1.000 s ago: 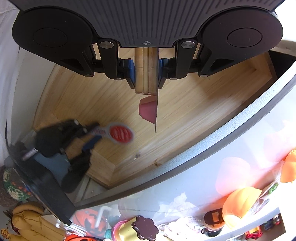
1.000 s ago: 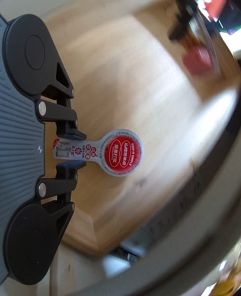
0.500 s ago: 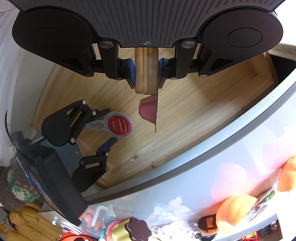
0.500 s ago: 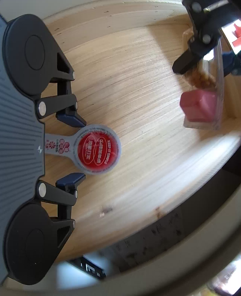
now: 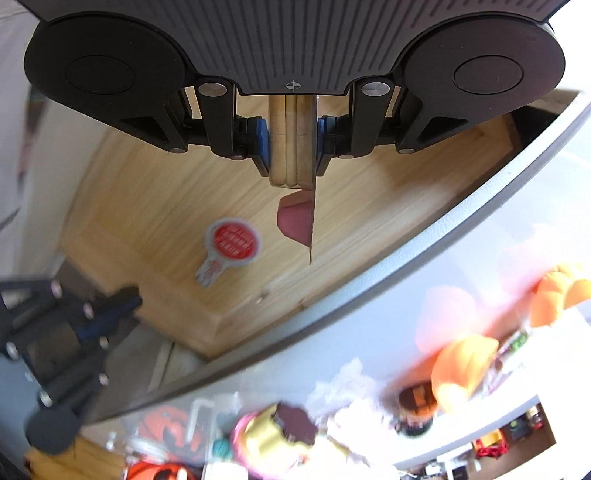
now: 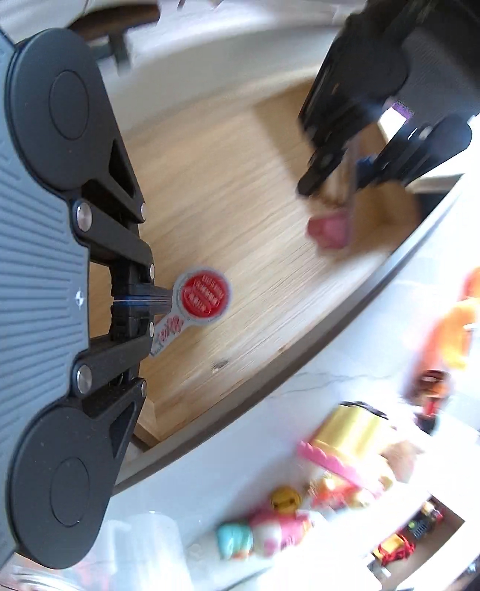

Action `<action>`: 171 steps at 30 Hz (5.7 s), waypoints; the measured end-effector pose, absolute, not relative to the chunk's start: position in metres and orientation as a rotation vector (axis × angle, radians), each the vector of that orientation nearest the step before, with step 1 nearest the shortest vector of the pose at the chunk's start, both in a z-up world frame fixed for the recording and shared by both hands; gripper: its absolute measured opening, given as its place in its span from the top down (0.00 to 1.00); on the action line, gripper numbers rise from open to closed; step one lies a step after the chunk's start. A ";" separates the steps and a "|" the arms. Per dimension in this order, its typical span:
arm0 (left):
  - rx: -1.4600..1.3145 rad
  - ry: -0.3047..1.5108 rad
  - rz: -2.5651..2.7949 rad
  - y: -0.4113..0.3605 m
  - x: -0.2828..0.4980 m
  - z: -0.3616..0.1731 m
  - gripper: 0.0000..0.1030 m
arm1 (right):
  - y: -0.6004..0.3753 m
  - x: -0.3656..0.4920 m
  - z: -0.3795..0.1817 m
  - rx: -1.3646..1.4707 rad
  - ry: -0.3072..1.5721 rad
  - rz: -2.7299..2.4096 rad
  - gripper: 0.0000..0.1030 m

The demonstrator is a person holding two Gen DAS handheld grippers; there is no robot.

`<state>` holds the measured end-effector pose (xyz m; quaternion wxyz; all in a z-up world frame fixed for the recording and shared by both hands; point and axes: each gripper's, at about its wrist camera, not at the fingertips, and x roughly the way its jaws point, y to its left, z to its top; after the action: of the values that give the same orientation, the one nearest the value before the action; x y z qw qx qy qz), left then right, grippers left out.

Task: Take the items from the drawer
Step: 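Grasp the red round packet with the right gripper while the left gripper holds the Volcano packet, then carry both packets up onto the countertop and open both grippers, then withdraw both grippers from the countertop back past the empty drawer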

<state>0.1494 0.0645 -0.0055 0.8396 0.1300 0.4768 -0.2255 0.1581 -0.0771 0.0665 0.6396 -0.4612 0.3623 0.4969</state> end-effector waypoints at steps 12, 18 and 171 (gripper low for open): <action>0.056 1.007 -0.451 0.082 0.157 -0.006 0.74 | -0.070 0.165 0.037 -1.126 0.681 1.150 0.40; 0.020 1.033 -0.455 0.090 0.163 -0.015 0.74 | -0.051 0.183 0.009 -1.040 0.790 1.173 0.40; -0.185 0.707 0.156 0.061 0.124 -0.009 0.63 | -0.085 0.152 0.053 -0.205 0.797 0.559 0.51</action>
<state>0.1238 0.0609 -0.0086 0.9310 -0.0904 0.3454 0.0760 0.1522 -0.0854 0.0535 0.8788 -0.0983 0.3824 0.2680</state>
